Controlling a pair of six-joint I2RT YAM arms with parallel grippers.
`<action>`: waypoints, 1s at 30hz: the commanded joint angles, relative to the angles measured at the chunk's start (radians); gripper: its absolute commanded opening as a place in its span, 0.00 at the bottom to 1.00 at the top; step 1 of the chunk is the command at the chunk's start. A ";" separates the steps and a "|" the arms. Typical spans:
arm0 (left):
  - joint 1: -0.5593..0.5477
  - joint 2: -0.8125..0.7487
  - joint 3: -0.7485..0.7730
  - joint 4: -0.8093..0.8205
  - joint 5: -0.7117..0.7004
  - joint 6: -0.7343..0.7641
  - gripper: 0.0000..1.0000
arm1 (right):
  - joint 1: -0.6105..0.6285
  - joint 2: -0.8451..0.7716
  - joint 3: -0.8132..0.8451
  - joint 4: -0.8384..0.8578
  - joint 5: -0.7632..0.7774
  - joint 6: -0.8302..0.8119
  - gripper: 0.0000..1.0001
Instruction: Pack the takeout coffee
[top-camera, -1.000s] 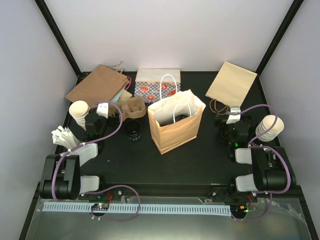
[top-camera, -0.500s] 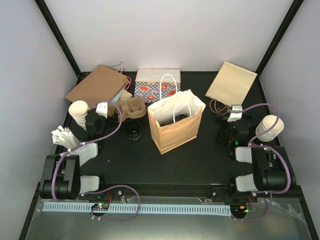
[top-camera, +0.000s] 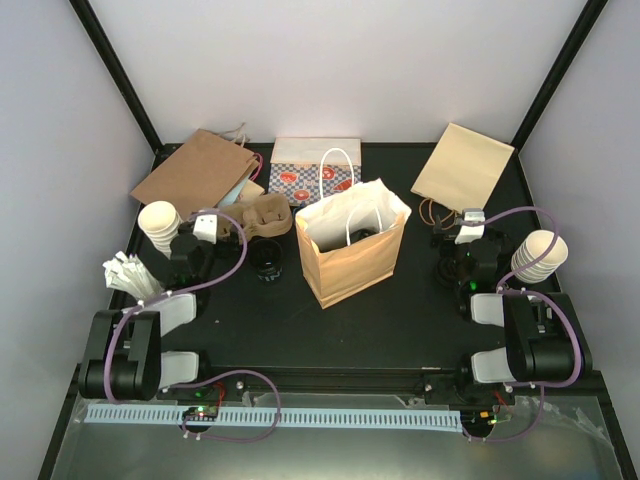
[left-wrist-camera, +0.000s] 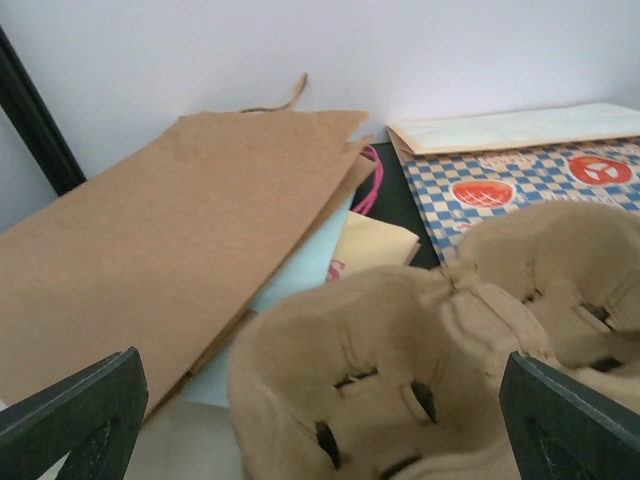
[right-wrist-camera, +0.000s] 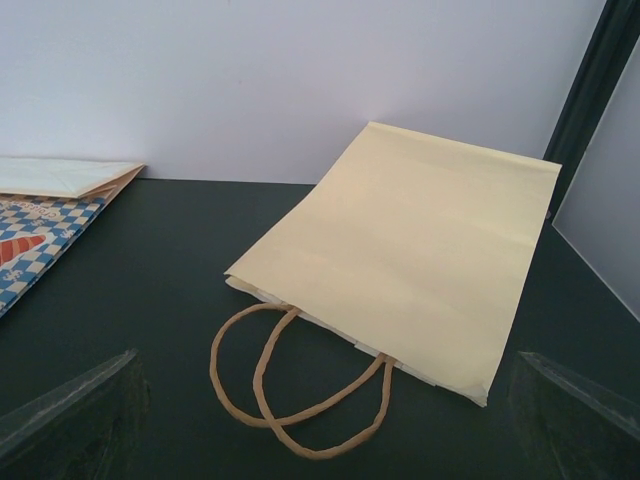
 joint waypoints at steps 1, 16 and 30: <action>-0.007 0.088 -0.045 0.256 0.102 0.023 0.99 | -0.008 0.005 0.015 0.035 0.025 0.013 1.00; -0.009 0.134 -0.010 0.224 0.013 -0.018 0.99 | -0.008 0.005 0.015 0.034 0.025 0.013 1.00; -0.009 0.134 -0.007 0.217 0.009 -0.020 0.99 | -0.007 0.006 0.017 0.035 0.025 0.013 1.00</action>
